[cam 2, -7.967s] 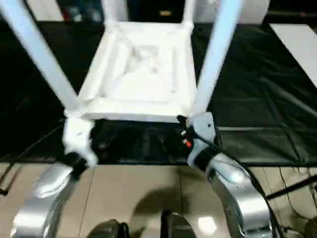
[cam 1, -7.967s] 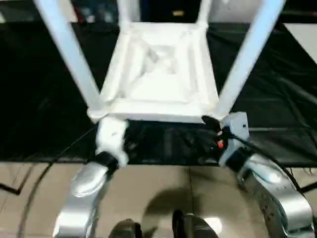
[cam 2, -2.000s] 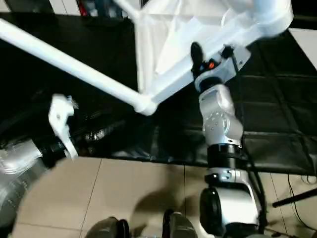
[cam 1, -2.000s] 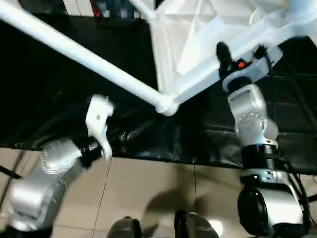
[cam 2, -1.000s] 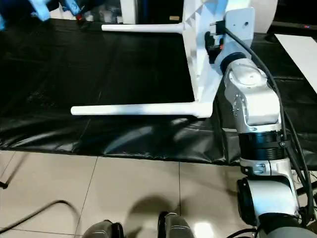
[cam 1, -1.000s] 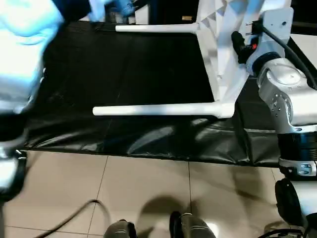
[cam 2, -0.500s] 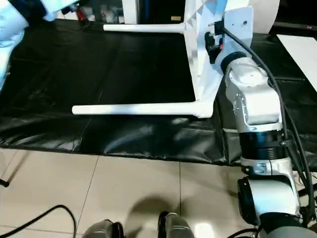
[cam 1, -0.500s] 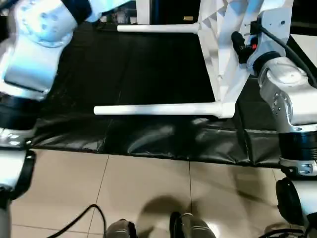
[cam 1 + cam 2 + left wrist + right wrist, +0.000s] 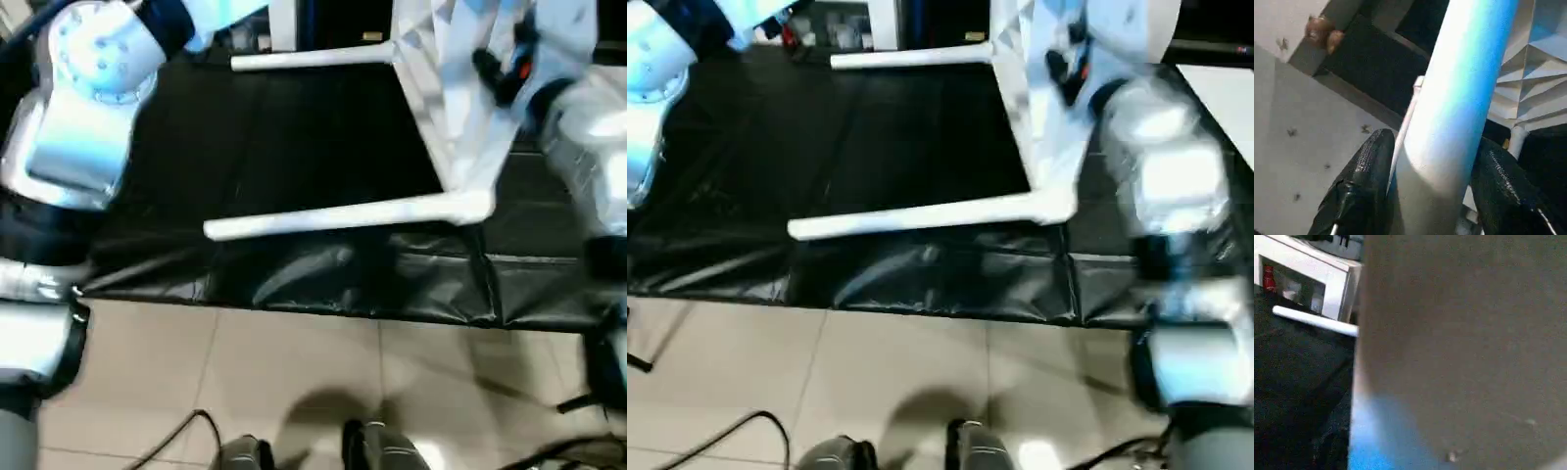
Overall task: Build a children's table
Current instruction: Flip table
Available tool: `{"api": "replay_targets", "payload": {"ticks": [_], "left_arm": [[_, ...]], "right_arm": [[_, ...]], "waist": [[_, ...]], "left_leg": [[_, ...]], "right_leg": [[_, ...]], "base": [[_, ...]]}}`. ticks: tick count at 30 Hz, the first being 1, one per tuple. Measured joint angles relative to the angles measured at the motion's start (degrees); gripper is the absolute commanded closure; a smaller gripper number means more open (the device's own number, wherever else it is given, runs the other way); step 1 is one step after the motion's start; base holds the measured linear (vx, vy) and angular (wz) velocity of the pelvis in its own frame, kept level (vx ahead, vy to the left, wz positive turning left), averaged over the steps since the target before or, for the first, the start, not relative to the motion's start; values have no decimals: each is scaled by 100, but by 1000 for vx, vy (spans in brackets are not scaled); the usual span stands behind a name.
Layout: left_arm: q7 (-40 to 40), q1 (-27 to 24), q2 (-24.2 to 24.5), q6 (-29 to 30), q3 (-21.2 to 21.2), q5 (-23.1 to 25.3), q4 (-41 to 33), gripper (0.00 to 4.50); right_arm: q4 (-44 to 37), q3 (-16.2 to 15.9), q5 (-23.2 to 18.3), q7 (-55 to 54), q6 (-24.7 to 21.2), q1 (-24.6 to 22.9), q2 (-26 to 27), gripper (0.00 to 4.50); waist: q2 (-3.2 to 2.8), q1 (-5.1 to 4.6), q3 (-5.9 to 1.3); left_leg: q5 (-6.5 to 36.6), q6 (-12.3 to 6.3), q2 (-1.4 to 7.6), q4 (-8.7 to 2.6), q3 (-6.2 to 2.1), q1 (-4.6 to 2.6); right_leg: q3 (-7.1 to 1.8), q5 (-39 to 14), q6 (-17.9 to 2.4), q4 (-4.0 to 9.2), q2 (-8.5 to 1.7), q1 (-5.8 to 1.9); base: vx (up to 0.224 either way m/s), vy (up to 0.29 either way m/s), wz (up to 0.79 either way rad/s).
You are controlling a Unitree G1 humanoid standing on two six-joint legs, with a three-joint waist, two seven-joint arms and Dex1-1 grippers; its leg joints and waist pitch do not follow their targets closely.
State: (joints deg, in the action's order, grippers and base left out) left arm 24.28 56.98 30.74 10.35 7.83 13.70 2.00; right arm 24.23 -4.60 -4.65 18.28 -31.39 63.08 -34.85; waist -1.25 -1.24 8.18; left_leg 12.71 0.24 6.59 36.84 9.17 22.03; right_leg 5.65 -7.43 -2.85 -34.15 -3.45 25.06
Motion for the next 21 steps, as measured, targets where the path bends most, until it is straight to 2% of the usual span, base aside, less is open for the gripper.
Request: {"api": "replay_targets", "payload": {"ticks": [1, 3, 4, 6, 8, 13, 15, 18, 21], "left_arm": [[-101, -89, -177, 92, -117, -48, -69, 237], [-271, -173, -377, 216, -289, -173, -223, 237], [-339, -222, -450, 240, -377, -278, -251, 237], [-559, -404, -721, 306, -633, -413, -347, 237], [-642, -505, -763, 341, -807, -551, -374, 240], [-698, -646, -880, 492, -1083, -647, -409, 241], [-698, -665, -874, 538, -1161, -679, -397, 241], [-701, -659, -872, 608, -1267, -731, -297, 241], [-705, -659, -869, 613, -1372, -748, -170, 241]], "right_arm": [[376, -156, 104, 237, 129, 368, -139, 251], [767, -323, 346, 634, 425, 920, -406, 251], [834, -381, 464, 744, 571, 1088, -480, 216], [1251, -514, 684, 1140, 961, 1639, -584, 181], [1320, -548, 752, 1491, 1239, 1867, -631, 156], [1567, -564, 717, 1907, 1695, 2156, -559, 133], [1679, -500, 641, 2092, 1874, 2197, -521, 102], [1805, -319, 426, 2525, 2175, 2195, -451, 93], [1862, -101, 170, 2970, 2449, 2194, -439, 59]], "waist": [[-31, 1, 2], [-31, 6, 7], [-25, 4, 8], [0, -13, 18], [72, -43, 12], [116, -125, 11], [120, -155, 11], [115, -176, 11], [115, -197, 11]], "left_leg": [[-3, -5, 0, 1, 14, -1], [-19, -32, 28, -1, 44, -13], [-21, -34, 40, -1, 51, -14], [-22, -36, 59, 2, 67, -2], [-22, -36, 89, 13, 75, 5], [-2, -4, 102, 59, 73, 31], [-2, -6, 102, 72, 73, 46], [-5, -11, 102, 83, 73, 55], [-7, -14, 102, 88, 73, 58]], "right_leg": [[0, 0, 0, 0, -8, 4], [0, -3, 4, 0, -7, 2], [1, -6, 9, 0, -2, -4], [10, -7, 10, 4, -2, -1], [29, -8, 11, 7, 6, -2], [45, -13, 20, 28, -2, -17], [45, -13, 20, 42, -3, -18], [44, -13, 20, 60, -5, -21], [46, -13, 20, 69, -5, -21]], "base": [[0, 0, 0], [0, 0, 0], [0, 0, 0], [0, 0, 0], [0, 0, 0], [0, 0, 0], [0, 0, 0], [0, 0, 0], [0, 0, 0]]}}
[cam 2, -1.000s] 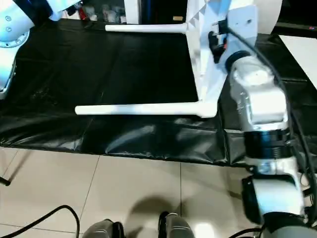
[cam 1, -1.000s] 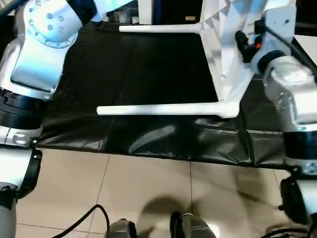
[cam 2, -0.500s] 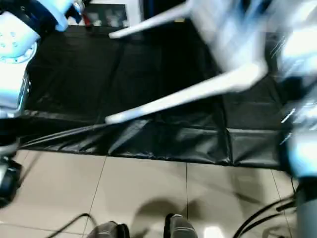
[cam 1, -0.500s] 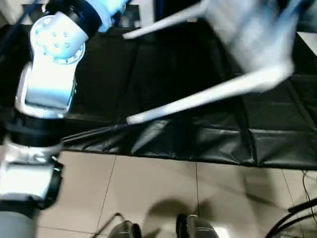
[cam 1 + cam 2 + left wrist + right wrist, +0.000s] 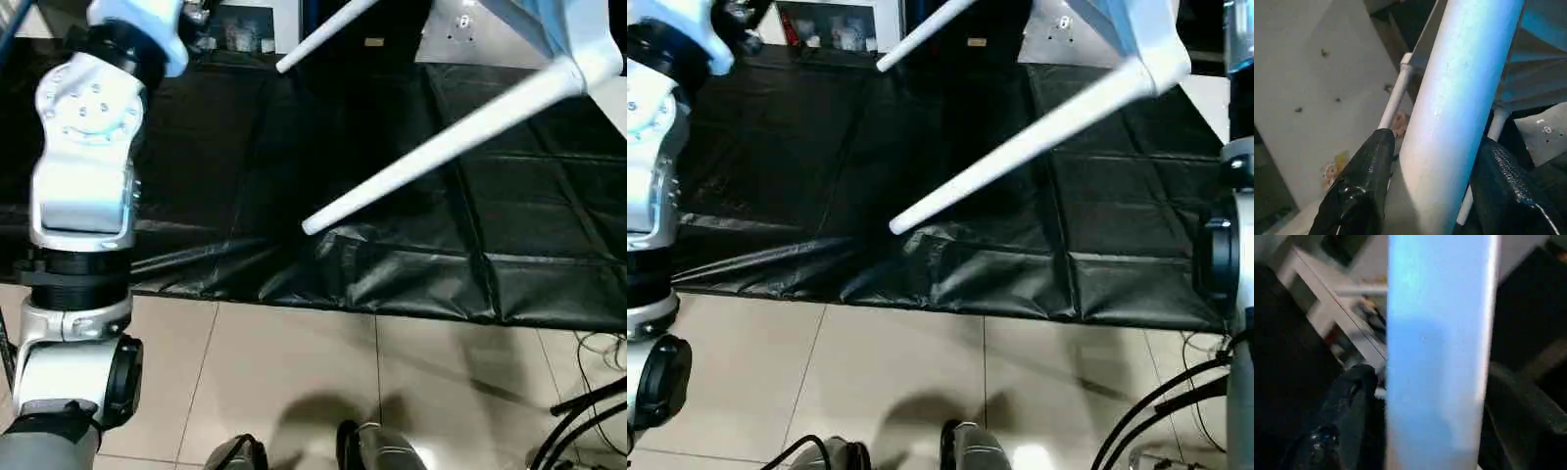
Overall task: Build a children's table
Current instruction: Flip table
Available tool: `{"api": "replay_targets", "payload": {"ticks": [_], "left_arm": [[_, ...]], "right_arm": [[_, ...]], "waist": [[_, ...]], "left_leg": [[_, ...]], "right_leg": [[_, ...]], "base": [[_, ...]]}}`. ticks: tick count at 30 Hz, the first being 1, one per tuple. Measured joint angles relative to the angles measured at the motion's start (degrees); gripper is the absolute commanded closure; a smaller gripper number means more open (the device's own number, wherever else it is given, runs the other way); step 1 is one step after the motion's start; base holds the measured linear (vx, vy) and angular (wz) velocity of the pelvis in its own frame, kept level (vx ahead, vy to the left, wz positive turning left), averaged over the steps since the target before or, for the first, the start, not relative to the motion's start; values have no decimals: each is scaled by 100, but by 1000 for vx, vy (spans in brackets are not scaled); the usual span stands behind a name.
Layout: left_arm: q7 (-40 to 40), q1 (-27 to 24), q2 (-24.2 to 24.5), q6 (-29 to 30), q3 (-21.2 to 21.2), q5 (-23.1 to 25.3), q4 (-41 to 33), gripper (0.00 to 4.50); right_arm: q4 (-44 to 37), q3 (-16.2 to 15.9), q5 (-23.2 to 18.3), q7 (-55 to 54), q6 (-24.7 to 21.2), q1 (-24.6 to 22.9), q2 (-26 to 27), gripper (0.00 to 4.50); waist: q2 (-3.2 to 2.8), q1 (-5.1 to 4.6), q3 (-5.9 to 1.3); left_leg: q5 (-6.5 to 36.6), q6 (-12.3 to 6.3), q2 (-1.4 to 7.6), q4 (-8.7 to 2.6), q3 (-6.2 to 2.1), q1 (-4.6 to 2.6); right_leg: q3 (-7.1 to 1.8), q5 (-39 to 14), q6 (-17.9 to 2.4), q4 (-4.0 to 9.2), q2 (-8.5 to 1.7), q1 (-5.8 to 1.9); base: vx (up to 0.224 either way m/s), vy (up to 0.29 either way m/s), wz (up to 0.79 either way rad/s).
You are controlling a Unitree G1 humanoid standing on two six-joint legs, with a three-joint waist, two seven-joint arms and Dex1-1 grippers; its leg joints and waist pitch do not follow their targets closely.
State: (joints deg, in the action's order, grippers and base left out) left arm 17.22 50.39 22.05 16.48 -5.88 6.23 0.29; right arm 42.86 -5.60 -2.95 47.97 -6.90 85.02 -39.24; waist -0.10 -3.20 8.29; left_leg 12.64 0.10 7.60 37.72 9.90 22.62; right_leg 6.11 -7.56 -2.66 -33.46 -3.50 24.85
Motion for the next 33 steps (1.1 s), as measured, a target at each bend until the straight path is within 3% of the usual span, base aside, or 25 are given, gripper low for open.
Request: {"api": "replay_targets", "payload": {"ticks": [6, 8, 11, 14, 15, 16, 18, 20, 23, 26, 30, 33], "left_arm": [[-7, -10, 147, -177, -103, -25, 294, 241], [-2, -24, 184, -311, -65, -22, 367, 244], [69, -63, 252, -523, -79, -25, 482, 250], [145, -145, 346, -654, -121, -31, 521, 254], [217, -197, 456, -723, -111, -35, 545, 257], [254, -259, 515, -778, -126, -37, 558, 260], [291, -263, 574, -859, -185, -61, 621, 265], [404, -254, 645, -960, -169, -108, 696, 271], [517, -241, 730, -1115, -188, -197, 795, 275], [612, -253, 842, -1198, -254, -270, 863, 278], [717, -303, 952, -1286, -311, -334, 886, 280], [768, -369, 1045, -1305, -366, -436, 888, 282]], "right_arm": [[-259, 525, -800, 676, 74, -26, 76, 13], [-258, 1017, -1186, 461, 17, -26, 139, 2], [-240, 2036, -1778, -185, -49, -171, 65, 0], [-636, 2649, -2173, -397, -296, -1005, -16, 0], [-1240, 2862, -2424, -296, -451, -1779, 72, 0], [-1397, 2946, -2538, -227, -577, -2218, 172, 0], [-1665, 3052, -2758, -126, -892, -2943, 413, 0], [-2667, 3185, -3313, 112, -1263, -4180, 872, 0], [-3206, 3042, -3716, 120, -1624, -5214, 1299, 0], [-3317, 2981, -3635, -255, -1594, -5451, 1597, 0], [-2792, 2906, -3096, -949, -1269, -5331, 1964, 0], [-2535, 2760, -3065, -1082, -1268, -5223, 2121, 0]], "waist": [[-8, -59, 5], [-9, -60, 7], [-7, -57, 7], [-17, -79, 5], [-12, -88, 2], [-27, -104, 10], [-96, -131, 26], [-87, -102, 25], [-143, -72, 42], [-150, -102, 57], [-132, -140, 75], [-141, -162, 115]], "left_leg": [[0, 0, 18, 1, -12, 17], [0, 0, 21, 6, -16, 39], [0, 0, 21, 7, -19, 32], [1, 0, 29, 3, -30, 3], [1, 0, 39, -7, -48, -28], [0, -1, 39, -3, -47, -54], [-1, -3, 33, 4, -41, -35], [-7, -13, 29, -27, -34, -60], [-19, -30, 29, -42, -34, -51], [-19, -29, 28, -59, -31, -56], [-18, -26, 27, -66, -34, -58], [-18, -26, 25, -68, -39, -54]], "right_leg": [[65, -1, 0, 45, -12, -9], [92, -1, 0, 52, -26, -3], [106, -2, 2, 60, -36, -31], [152, -2, 3, 102, -49, -90], [208, -2, 3, 141, -59, -149], [240, -2, 3, 144, -84, -175], [282, -2, 3, 150, -123, -167], [281, -1, 3, 145, -128, -178], [290, -1, 3, 138, -133, -166], [291, -1, 4, 138, -135, -161], [318, -3, 6, 146, -147, -160], [390, -6, 10, 158, -187, -165]], "base": [[0, 0, 0], [0, 0, 0], [0, 0, 0], [0, 0, 0], [0, 0, 0], [0, 0, 0], [0, 0, 0], [0, 0, 0], [0, 0, 0], [0, 0, 0], [0, 0, 0], [0, 0, 0]]}}
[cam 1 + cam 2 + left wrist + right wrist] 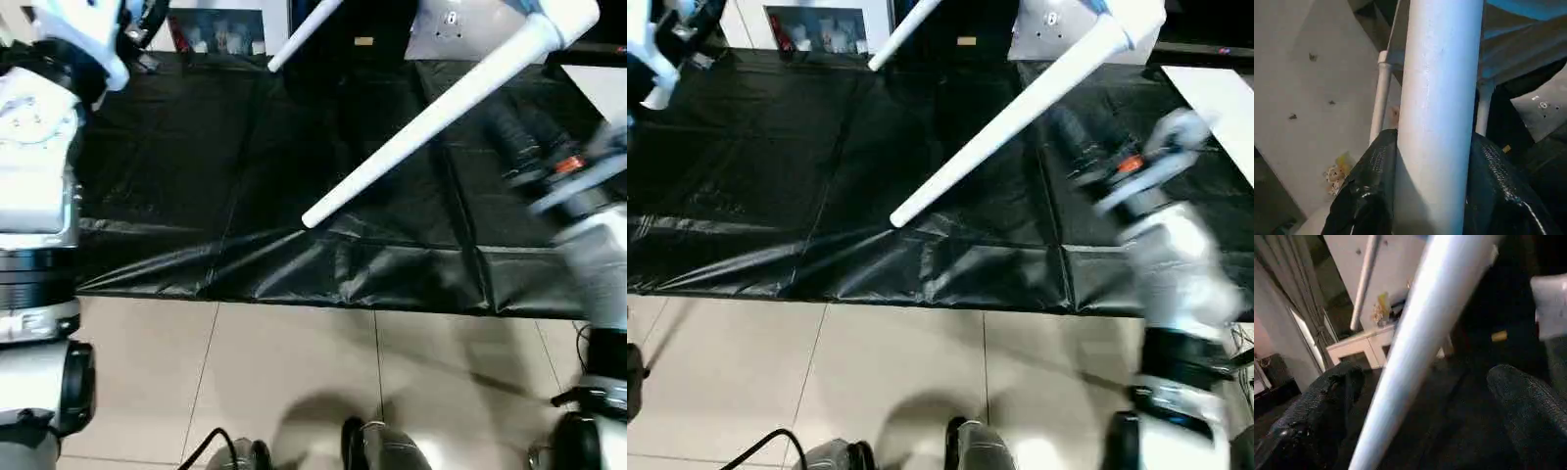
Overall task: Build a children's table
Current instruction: Flip table
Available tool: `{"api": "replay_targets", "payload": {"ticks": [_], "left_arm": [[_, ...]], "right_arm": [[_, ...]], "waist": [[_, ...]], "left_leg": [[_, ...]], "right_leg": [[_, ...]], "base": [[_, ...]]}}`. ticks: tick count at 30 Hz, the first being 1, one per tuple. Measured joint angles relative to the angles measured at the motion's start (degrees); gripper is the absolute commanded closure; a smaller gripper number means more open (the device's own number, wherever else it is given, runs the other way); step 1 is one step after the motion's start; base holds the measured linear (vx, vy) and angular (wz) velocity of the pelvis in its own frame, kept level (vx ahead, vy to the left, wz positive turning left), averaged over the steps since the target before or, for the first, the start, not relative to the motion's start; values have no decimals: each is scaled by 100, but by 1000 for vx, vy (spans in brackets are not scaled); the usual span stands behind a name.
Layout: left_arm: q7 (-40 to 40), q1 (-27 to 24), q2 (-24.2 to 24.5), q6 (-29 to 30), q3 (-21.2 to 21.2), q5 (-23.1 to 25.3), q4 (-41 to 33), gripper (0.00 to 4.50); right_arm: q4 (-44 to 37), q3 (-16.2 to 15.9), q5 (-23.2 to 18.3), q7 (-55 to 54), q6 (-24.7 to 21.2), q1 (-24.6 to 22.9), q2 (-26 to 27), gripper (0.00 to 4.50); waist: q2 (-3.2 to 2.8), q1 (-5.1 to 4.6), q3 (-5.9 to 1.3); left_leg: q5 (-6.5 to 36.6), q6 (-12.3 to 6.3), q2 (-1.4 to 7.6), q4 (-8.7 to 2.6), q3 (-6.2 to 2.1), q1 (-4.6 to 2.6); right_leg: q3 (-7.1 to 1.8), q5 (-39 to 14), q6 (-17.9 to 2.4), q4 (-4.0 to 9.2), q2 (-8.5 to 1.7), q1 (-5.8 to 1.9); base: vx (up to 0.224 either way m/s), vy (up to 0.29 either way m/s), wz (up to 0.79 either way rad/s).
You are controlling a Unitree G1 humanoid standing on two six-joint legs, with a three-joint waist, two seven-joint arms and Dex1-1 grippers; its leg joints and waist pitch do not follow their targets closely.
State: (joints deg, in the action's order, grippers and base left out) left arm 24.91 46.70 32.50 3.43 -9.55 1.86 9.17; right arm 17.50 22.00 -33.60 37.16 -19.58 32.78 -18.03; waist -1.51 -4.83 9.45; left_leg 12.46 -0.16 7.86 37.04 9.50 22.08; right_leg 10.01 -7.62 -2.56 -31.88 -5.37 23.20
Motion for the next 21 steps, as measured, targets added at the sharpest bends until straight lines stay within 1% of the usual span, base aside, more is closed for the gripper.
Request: {"api": "replay_targets", "payload": {"ticks": [2, 3, 4, 6, 9, 11, 13, 14, 15, 17, 18, 19, 20, 21], "left_arm": [[47, -70, 75, -21, -81, -54, -3, 283], [66, -131, 131, -50, -141, -91, 4, 284], [94, -140, 143, -63, -171, -116, 5, 284], [155, -143, 155, -92, -204, -197, 10, 284], [284, -222, 239, -94, -339, -368, 53, 286], [316, -266, 227, -90, -391, -484, 57, 287], [316, -408, 235, -95, -454, -558, 30, 287], [316, -492, 240, -94, -496, -582, 27, 287], [315, -647, 244, -87, -573, -630, 32, 288], [313, -916, 236, 7, -703, -722, 69, 288], [305, -1123, 205, 52, -779, -778, 154, 289], [293, -1283, 150, 87, -810, -846, 263, 289], [294, -1414, 74, 177, -810, -897, 405, 289], [274, -1569, -78, 216, -788, -962, 610, 289]], "right_arm": [[294, -114, 28, -10, 39, 285, 25, 0], [592, -157, 39, 60, 127, 587, 87, 0], [741, -178, 39, 138, 212, 773, 134, 0], [1027, -226, 43, 292, 340, 1089, 238, 0], [1725, -175, 42, 566, 609, 1554, 415, 0], [2006, -192, 70, 602, 764, 1777, 462, 0], [2083, -217, 50, 774, 785, 1901, 479, 0], [2003, -231, 1, 861, 733, 1899, 485, 0], [1724, -253, -86, 961, 571, 1840, 486, 0], [1070, -324, -298, 1090, 242, 1642, 447, 0], [653, -400, -425, 1164, 55, 1554, 435, 0], [326, -465, -514, 1191, -78, 1490, 441, 0], [125, -513, -580, 1230, -144, 1482, 444, 0], [-232, -611, -679, 1247, -281, 1417, 442, 0]], "waist": [[6, -58, 18], [19, -113, 31], [32, -130, 49], [50, -126, 86], [34, -128, 137], [58, -107, 158], [92, -68, 178], [110, -40, 186], [115, 4, 190], [123, 64, 189], [138, 88, 184], [161, 114, 178], [195, 156, 176], [267, 224, 170]], "left_leg": [[0, 1, 1, -4, -15, 7], [1, 1, 1, -3, -21, 7], [1, 2, 1, -4, -26, 7], [2, 3, 1, -6, -48, 7], [2, 4, 0, -8, -55, 15], [2, 4, -10, -20, -52, 21], [2, 4, -15, -31, -49, 23], [1, 4, -15, -35, -49, 22], [-9, 18, -15, -40, -49, 27], [-15, 26, -15, -54, -41, 25], [-16, 26, -15, -66, -20, 17], [-16, 26, -18, -82, 6, 10], [-15, 23, -25, -93, 25, 10], [-28, -5, -35, -99, 35, 33]], "right_leg": [[17, -1, 1, 18, 0, -6], [20, -2, 2, 19, 0, -10], [25, -4, 5, 19, 0, -12], [40, -27, 33, 19, 1, -28], [38, -34, 38, 17, 3, -27], [12, -34, 37, 7, 2, -13], [-1, -34, 37, 0, 1, -7], [-4, -34, 37, -6, 1, -7], [-11, -34, 37, -15, 2, 0], [-26, -33, 36, -24, 3, 5], [-60, -31, 33, -39, 10, 10], [-95, -29, 32, -52, 14, 22], [-127, -26, 26, -78, 16, 43], [-164, -19, 10, -126, 16, 92]], "base": [[0, 0, 0], [0, 0, 0], [0, 0, 0], [0, 0, 0], [0, 0, 0], [0, 0, 0], [0, 0, 0], [0, 0, 0], [0, 0, 0], [30, -1, 1], [77, -6, 5], [77, -6, 5], [84, -15, 6], [85, -27, 8]]}}
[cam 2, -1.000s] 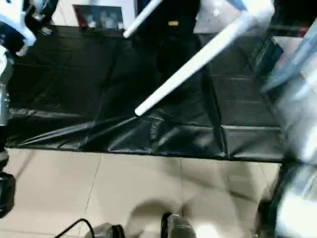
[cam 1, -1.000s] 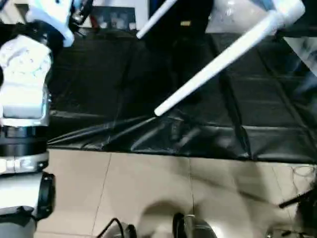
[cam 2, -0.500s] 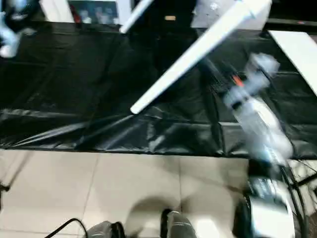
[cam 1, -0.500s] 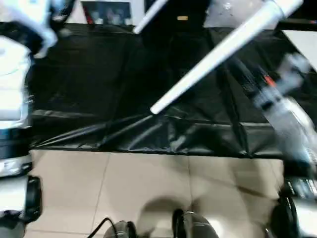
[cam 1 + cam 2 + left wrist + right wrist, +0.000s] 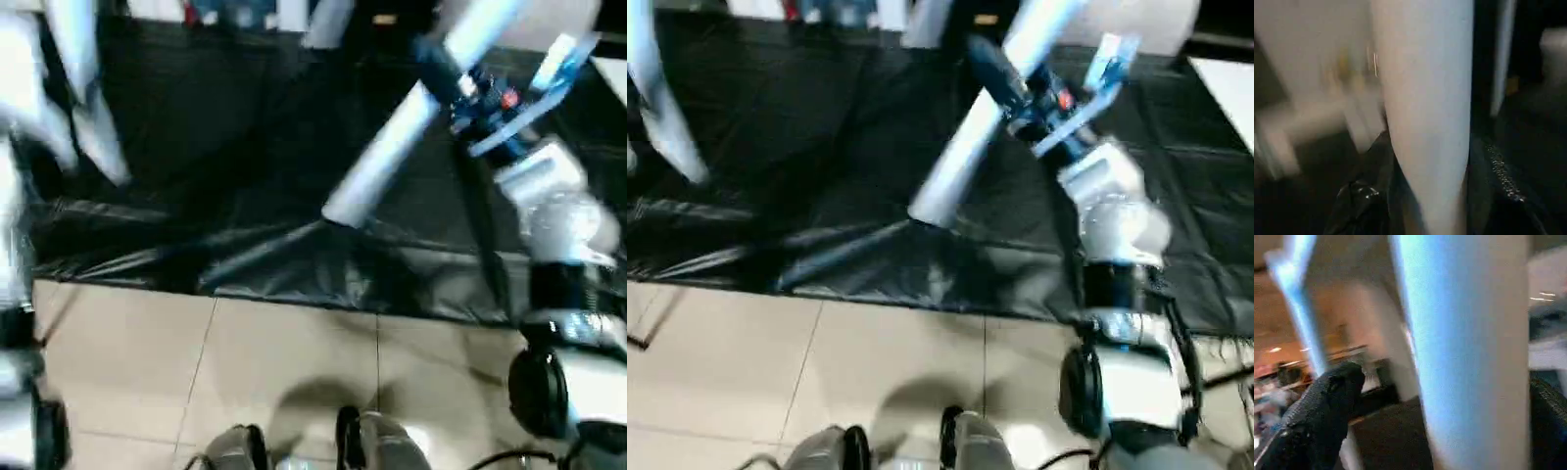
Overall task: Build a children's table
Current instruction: Flip table
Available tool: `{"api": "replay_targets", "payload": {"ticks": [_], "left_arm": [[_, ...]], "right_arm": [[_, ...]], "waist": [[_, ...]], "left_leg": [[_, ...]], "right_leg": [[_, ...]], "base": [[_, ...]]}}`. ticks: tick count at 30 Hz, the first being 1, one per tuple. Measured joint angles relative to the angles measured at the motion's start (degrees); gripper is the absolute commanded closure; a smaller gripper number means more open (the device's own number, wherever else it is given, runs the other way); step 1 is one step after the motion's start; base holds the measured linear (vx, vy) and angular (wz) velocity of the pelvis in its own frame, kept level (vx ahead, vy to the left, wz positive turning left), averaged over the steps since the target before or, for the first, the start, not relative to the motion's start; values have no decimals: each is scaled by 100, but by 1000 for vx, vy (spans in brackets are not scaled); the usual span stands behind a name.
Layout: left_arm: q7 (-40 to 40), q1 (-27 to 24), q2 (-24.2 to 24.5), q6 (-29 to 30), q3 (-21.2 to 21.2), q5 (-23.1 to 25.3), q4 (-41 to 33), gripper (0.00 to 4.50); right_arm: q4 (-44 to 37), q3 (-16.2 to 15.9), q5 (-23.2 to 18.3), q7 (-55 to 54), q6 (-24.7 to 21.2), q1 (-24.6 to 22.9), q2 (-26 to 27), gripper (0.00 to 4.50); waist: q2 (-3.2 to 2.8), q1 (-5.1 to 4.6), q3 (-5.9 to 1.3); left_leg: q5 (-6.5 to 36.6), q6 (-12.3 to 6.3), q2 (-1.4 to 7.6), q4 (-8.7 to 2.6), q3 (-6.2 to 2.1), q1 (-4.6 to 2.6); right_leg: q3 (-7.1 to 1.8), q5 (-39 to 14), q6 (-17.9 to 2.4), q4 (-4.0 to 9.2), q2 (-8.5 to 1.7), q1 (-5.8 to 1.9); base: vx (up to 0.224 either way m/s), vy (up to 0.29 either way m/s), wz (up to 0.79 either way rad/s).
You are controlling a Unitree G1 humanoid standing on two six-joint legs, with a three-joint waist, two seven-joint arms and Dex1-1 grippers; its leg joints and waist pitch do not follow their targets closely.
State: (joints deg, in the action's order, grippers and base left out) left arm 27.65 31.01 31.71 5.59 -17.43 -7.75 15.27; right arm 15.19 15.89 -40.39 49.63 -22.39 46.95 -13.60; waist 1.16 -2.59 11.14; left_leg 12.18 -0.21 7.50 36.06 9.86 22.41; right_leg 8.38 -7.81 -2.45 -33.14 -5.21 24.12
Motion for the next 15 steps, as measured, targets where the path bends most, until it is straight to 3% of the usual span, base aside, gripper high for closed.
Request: {"api": "replay_targets", "payload": {"ticks": [2, 3, 6, 15], "left_arm": [[-105, -98, -107, -108, -67, -122, 227, 289], [-120, -43, -82, -211, -62, -123, 274, 289], [-120, -35, -5, -336, -62, -123, 431, 289], [-54, -405, 212, -305, -94, -261, 284, 289]], "right_arm": [[-382, -137, -106, -24, -170, -113, 24, 0], [-577, -174, -127, -142, -248, -166, 34, 0], [-1057, -210, -176, -351, -395, -417, 85, 0], [-1920, -424, -233, -773, -747, -867, 128, 0]], "waist": [[116, 71, -4], [136, 144, -15], [134, 237, -14], [137, 225, -16]], "left_leg": [[-4, -3, 4, -34, 6, 34], [-4, -4, 5, -37, 0, 58], [3, -16, -18, -46, 22, 46], [-5, 96, -6, -110, 42, -68]], "right_leg": [[-2, -22, -18, -12, 8, 57], [-22, -32, -34, -26, 16, 94], [-198, -73, -93, -111, 47, 132], [-262, -88, -73, -91, 95, 67]], "base": [[82, -31, 6], [68, -29, 1], [39, -13, 3], [0, 0, 0]]}}
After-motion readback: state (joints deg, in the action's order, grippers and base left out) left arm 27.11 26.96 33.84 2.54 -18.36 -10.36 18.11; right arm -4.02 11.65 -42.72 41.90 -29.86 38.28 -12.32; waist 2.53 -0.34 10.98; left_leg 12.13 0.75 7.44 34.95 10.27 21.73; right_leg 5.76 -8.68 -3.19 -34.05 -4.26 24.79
